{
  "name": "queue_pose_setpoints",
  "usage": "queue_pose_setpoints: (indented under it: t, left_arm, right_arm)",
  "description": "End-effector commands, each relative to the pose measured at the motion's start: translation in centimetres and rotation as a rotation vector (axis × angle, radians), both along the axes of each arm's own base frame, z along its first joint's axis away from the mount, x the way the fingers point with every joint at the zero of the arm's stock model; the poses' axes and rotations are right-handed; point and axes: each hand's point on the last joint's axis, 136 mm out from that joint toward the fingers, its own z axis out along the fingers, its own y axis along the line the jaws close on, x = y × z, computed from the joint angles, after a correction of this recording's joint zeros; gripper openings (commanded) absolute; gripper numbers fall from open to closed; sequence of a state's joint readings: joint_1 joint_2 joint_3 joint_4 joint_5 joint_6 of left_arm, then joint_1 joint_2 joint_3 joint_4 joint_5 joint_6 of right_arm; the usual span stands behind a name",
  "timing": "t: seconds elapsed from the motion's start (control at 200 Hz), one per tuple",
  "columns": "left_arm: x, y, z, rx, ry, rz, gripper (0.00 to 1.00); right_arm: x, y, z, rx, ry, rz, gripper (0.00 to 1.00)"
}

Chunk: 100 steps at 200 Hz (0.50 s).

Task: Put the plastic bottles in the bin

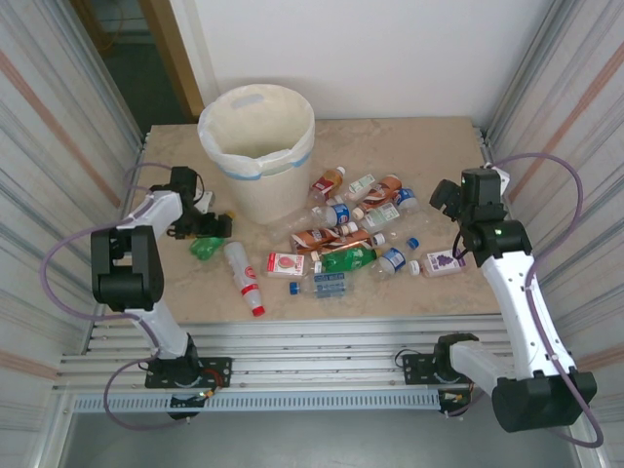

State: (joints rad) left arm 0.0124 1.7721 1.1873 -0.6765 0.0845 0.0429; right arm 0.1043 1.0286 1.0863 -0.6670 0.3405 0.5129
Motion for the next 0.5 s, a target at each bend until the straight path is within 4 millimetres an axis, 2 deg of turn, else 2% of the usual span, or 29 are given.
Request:
queue_pose_setpoints:
  t: [0.0,0.175,0.276,0.496]
  left_arm:
    - [0.6,1.2,-0.4,0.044,0.012,0.037,0.88]
    - [0.8,1.3,-1.7,0.038,0.045,0.055,0.79]
    - [0.9,1.4,-2.5,0.036,0.061,0.062,0.77]
    - [0.7,1.8,-3.1,0.040,0.068,0.089,0.52]
  right_arm:
    - [0.1,0.2,0.4,0.000,-0.003,0.009,0.98]
    - [0.3,0.3,0.4,0.003,-0.006,0.014,0.98]
    - [0.4,0.3,0.5,0.001,-0.007,0.016,0.98]
    - [0.4,0.2,0.4,-0.007,0.001,0.012,0.98]
